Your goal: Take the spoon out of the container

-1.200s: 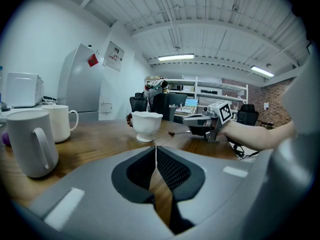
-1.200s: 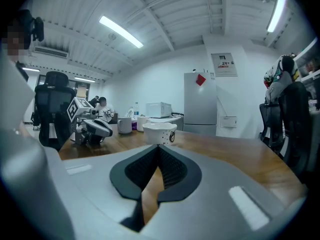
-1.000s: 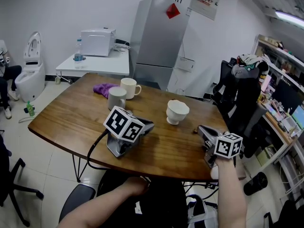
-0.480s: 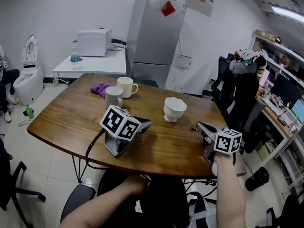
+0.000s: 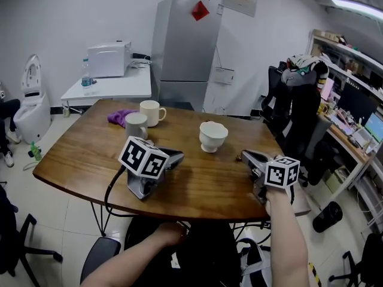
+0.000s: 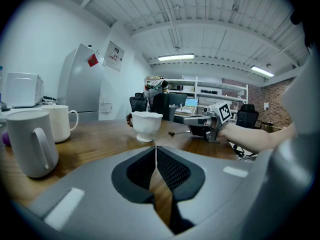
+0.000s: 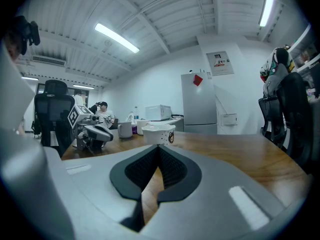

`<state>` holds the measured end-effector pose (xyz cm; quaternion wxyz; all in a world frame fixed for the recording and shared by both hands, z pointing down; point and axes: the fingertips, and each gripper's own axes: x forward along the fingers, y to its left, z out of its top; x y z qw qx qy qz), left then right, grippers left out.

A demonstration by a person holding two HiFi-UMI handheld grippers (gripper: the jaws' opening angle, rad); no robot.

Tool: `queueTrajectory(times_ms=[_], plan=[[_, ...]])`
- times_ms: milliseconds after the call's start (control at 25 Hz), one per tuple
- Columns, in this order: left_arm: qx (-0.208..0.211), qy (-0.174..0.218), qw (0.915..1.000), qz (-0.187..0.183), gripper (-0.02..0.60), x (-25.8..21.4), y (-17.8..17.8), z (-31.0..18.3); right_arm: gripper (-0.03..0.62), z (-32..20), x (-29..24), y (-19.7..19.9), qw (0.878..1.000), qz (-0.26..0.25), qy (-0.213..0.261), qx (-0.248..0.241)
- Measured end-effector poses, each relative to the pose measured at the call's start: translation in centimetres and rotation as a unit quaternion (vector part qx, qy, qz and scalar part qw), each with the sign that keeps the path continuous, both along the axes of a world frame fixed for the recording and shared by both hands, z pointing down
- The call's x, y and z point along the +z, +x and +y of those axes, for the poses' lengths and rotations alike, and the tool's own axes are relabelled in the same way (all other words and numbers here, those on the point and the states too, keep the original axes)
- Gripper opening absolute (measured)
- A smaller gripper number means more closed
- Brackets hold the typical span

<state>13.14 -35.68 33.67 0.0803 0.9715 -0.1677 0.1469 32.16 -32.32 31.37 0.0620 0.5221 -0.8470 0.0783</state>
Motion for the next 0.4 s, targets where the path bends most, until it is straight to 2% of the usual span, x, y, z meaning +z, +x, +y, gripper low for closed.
queueTrajectory(times_ms=[400], plan=[[-0.003, -0.005, 1.0000, 0.008, 0.012, -0.05, -0.07, 0.07, 0.002, -0.13, -0.28, -0.41, 1.000, 0.006, -0.006, -0.006]])
